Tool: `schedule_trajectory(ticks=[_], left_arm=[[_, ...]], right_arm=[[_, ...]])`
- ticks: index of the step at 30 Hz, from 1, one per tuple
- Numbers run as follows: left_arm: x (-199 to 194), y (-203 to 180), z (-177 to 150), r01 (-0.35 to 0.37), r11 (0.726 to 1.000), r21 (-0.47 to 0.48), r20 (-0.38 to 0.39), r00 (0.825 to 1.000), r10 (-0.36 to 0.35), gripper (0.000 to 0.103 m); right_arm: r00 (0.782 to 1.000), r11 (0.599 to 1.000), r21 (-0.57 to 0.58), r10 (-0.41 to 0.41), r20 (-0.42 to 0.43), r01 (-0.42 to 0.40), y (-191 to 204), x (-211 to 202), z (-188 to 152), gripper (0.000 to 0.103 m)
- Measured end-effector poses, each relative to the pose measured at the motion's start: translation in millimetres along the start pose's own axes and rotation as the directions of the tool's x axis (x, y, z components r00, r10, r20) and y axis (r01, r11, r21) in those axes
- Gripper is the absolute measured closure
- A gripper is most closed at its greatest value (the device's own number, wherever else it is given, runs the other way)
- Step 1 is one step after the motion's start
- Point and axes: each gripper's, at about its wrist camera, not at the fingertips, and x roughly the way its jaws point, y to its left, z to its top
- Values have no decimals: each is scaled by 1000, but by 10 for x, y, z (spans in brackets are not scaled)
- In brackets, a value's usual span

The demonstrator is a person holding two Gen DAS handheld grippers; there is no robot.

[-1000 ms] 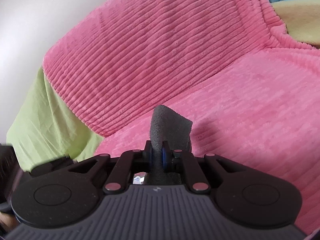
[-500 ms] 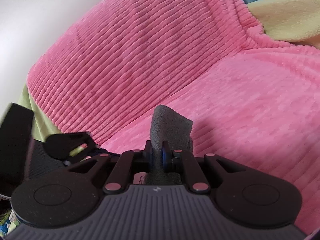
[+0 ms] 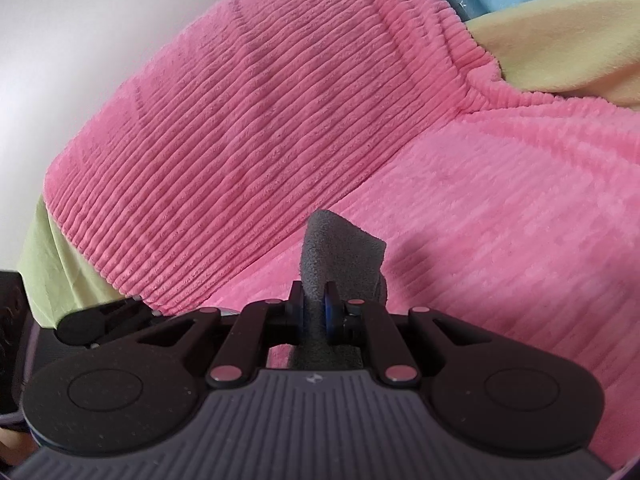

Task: Clean container
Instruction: 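Wipe the jar's white lid with the cloth in the right gripper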

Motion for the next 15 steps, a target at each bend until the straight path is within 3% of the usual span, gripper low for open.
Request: schedule_trajectory(ticks=[5,9,15], left_arm=[[96,-94,-137,4,996,-88,77,997,3,16],[45,-111,-335,-26,986,-166,130,990,48,16],[52,-135,-493,-58,977,-205,87,993,77,14]], right_arm=[[1000,1000,-14,-11,-5,11,-4,30,-7,95],[1000,999,-27,-18,-13,18,-23,1,-5,95],[999,998,-54,-20,-31,18,-28,-34,-25,95]])
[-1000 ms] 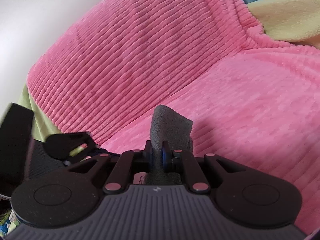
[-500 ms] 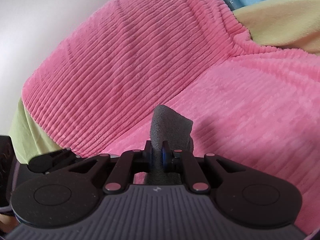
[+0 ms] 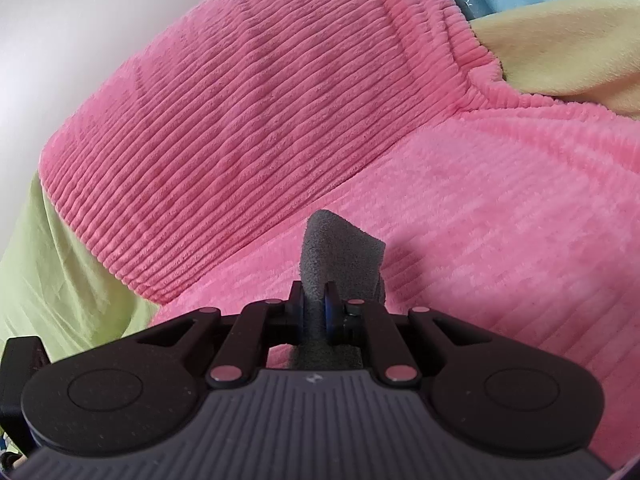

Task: Clean container
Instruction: 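Wipe the jar's white lid with the cloth in the right gripper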

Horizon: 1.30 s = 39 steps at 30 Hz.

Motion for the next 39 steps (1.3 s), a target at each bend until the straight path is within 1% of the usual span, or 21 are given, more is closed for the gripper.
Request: schedule_trajectory(ticks=[2,4,5,7,9,10,12,15,20,24,26,29,30,33,35,37,39], left_arm=[[-44,-16,-13,-17,1000,-10,-8,1000,17,15],[-72,-56,-15,-33,999,-10,5,999,33,16],[-48,-95,15,-41,999,-11,25,999,42,16],[-54,-138,51,-31,999,-19,82,996,33,16],[-9,-132,129,6,999,-40,151,989,0,16],[29,-136,156,30,998,-49,169,985,-21,16],[151,-146,174,59,996,-68,159,986,-48,16],[262,-202,121,67,996,-55,114,992,-61,15],[201,-183,48,64,996,-64,125,991,-56,14],[183,-177,22,67,996,-58,122,991,-59,15],[174,-178,25,68,996,-55,122,991,-61,15],[156,-199,0,70,996,-56,138,989,-62,16],[163,-197,-10,72,996,-53,146,987,-64,16],[178,-195,-52,77,996,-48,170,983,-68,16],[186,-195,-52,81,996,-41,170,983,-73,17],[192,-205,-59,82,996,-31,169,983,-76,16],[195,-176,-61,91,995,-46,169,982,-82,16]], right_arm=[[1000,1000,-7,2,-1,-2,17,-6,-4,95],[1000,1000,-14,4,0,-4,43,-13,-8,95],[1000,1000,-18,5,2,-5,57,-18,-10,95],[1000,1000,-26,9,13,-9,94,-40,-9,95],[1000,999,-31,15,26,-14,122,-57,-7,95],[999,999,-34,17,29,-16,128,-61,-7,95],[999,999,-41,17,29,-15,128,-62,-10,95],[999,999,-44,10,30,-9,108,-75,-16,95],[997,997,-65,41,64,-37,146,-174,5,95],[995,988,-143,75,69,-65,293,-203,-31,95],[993,981,-170,104,54,-94,351,-206,-55,95],[988,963,-226,153,5,-148,459,-172,-101,95],[988,957,-247,153,-10,-151,491,-149,-121,95],[993,928,-356,98,-63,-114,606,-29,-185,96],[994,912,-401,51,-99,-87,643,30,-211,95],[990,917,-385,58,-128,-104,642,7,-197,95],[979,920,-357,101,-177,-159,633,-31,-178,95]])
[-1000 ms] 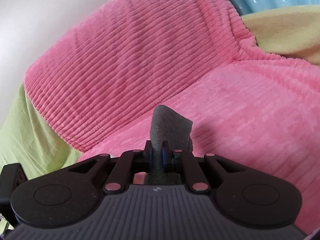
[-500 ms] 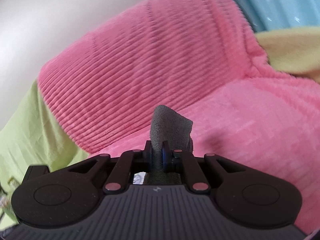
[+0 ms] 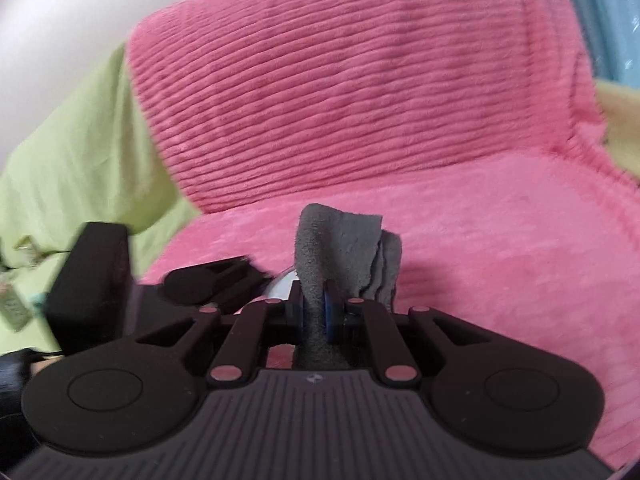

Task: Clean container
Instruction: 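Wipe the jar's white lid with the cloth in the right gripper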

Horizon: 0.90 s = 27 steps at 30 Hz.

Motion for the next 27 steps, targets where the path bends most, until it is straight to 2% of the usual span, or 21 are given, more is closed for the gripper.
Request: schedule_trajectory(ticks=[3,10,13,17,22,27], left_arm=[[5,5,-5,-2,1000,1,0,1000,2,16],[8,-10,-15,-13,1000,14,6,1000,12,16],[13,10,-20,-8,1000,4,9,1000,8,17],[20,16,-21,-5,1000,2,11,1000,5,17],[19,25,-22,-1,1000,0,10,1000,1,17],[27,31,-33,13,1000,-4,3,1000,-13,18]], right_arm=[[997,997,29,72,-11,-71,42,34,-47,95],[994,993,58,104,16,-105,50,353,70,97],[996,994,71,85,41,-88,-7,484,130,97],[997,994,108,16,71,-24,-137,506,170,97],[997,994,103,-31,71,24,-251,331,113,97],[999,994,105,-25,41,20,-258,83,12,97]])
